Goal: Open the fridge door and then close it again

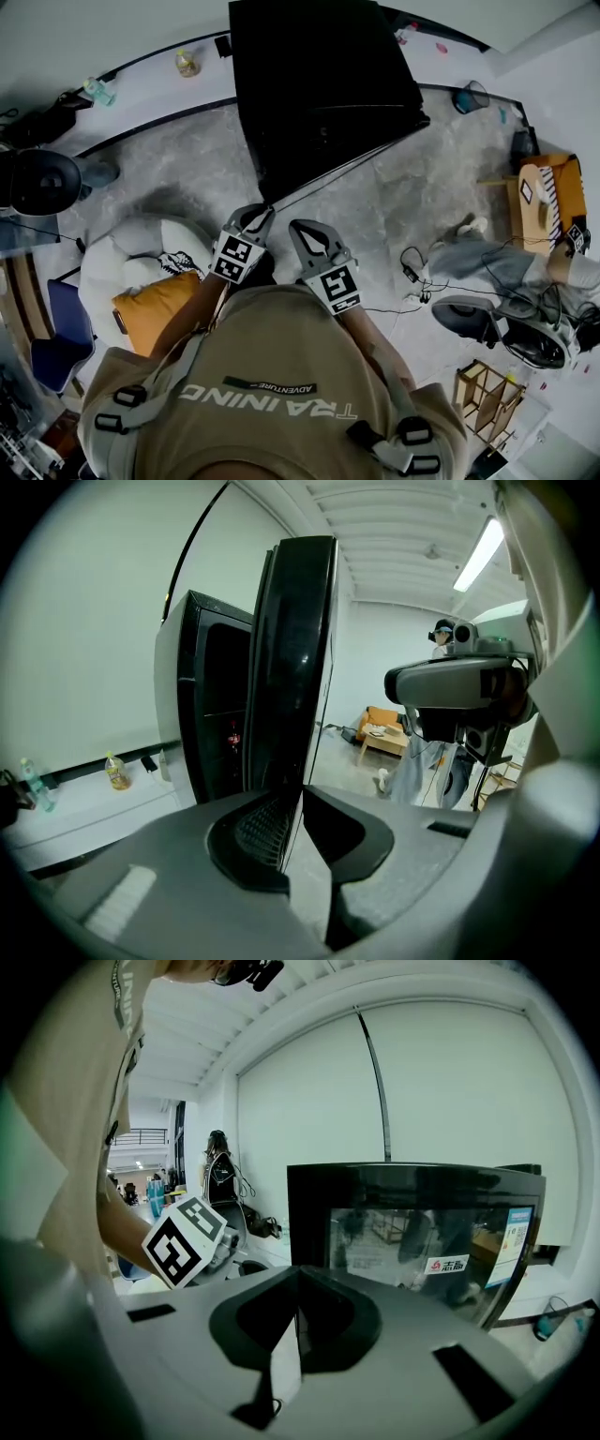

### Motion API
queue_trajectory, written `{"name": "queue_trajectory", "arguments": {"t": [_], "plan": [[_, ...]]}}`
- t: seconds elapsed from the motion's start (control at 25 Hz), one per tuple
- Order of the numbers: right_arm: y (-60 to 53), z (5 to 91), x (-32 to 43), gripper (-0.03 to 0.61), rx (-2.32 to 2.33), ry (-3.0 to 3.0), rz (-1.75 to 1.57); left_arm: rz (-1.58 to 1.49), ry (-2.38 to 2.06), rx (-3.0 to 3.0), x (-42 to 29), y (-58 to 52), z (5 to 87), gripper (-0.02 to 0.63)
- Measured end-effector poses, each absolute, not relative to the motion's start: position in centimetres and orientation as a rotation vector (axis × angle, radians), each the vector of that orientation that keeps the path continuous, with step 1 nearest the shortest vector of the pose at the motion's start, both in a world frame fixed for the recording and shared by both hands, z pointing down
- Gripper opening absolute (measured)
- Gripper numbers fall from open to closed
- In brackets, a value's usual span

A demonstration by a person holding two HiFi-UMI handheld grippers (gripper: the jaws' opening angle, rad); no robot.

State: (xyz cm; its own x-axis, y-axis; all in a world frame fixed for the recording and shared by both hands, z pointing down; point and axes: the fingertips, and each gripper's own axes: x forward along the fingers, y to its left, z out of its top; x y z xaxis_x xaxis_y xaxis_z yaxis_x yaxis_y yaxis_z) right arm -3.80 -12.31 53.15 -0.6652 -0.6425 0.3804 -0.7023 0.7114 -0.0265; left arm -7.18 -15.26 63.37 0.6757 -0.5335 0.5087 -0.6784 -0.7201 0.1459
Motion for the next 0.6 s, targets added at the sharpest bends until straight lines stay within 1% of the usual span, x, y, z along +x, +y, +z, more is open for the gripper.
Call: {"name": "queue_trajectory", "arguments": {"t": [0.6], "plan": [[-6.9, 53.6, 3.3, -0.005, 0.845, -2.700, 0.237, 0.663, -1.148, 2.390, -3.1, -9.1, 63.1, 0.041]]}}
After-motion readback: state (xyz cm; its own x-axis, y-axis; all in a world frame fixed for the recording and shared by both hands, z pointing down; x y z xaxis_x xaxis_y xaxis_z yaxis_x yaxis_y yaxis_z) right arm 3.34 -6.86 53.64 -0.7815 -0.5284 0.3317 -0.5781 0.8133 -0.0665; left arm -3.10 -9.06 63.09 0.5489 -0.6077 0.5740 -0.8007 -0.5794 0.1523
